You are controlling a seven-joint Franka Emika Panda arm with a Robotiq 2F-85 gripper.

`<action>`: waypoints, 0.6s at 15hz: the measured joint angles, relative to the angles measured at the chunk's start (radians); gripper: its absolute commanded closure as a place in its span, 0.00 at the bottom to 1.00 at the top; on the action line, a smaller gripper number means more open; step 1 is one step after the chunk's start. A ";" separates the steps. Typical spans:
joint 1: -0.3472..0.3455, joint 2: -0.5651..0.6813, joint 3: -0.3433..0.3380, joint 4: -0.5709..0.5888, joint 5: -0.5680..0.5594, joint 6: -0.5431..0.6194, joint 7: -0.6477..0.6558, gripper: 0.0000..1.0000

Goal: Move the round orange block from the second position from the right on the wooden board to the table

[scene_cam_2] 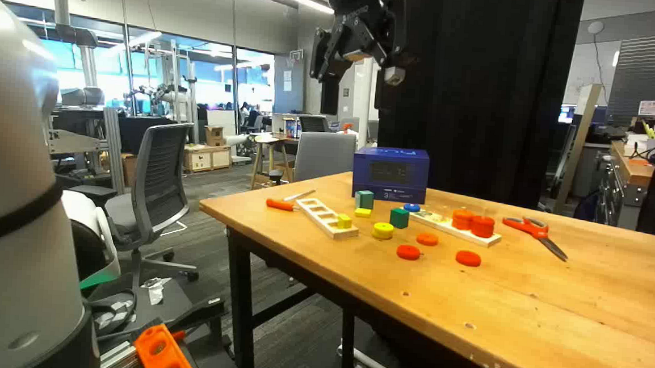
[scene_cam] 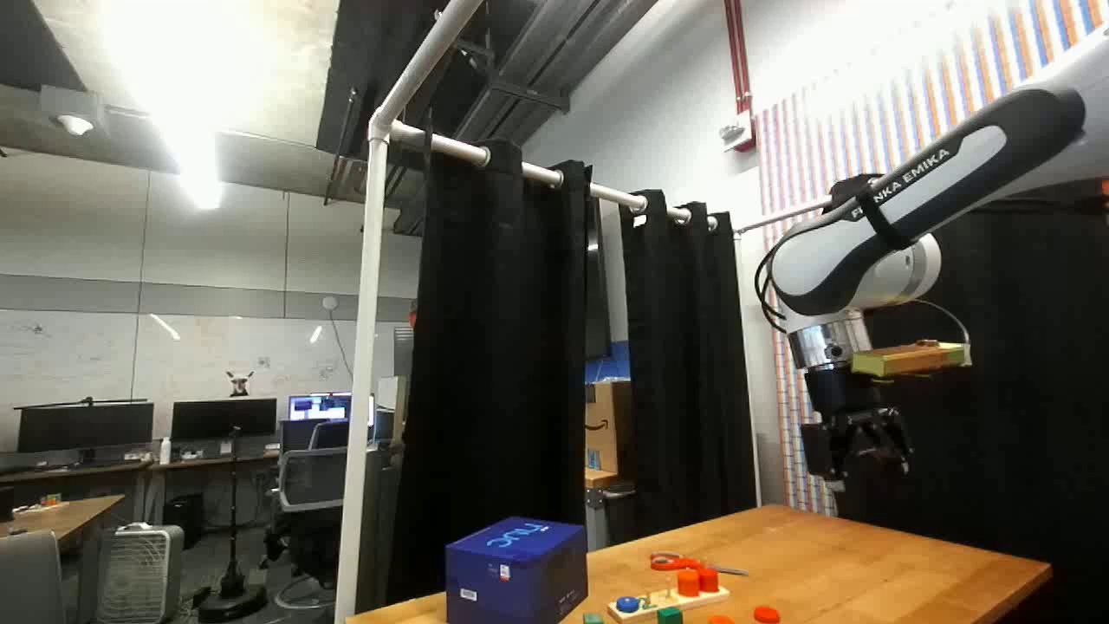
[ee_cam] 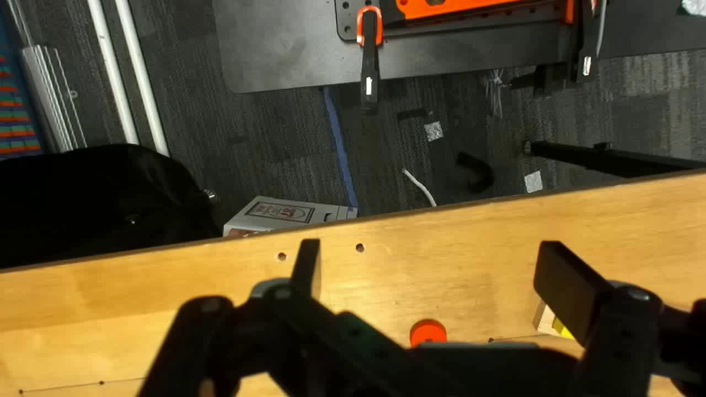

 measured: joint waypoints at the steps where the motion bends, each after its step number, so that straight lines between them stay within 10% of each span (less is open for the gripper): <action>1: 0.000 0.000 0.000 0.005 0.000 0.000 0.000 0.00; 9: 0.000 -0.004 0.000 0.010 0.000 0.000 0.000 0.00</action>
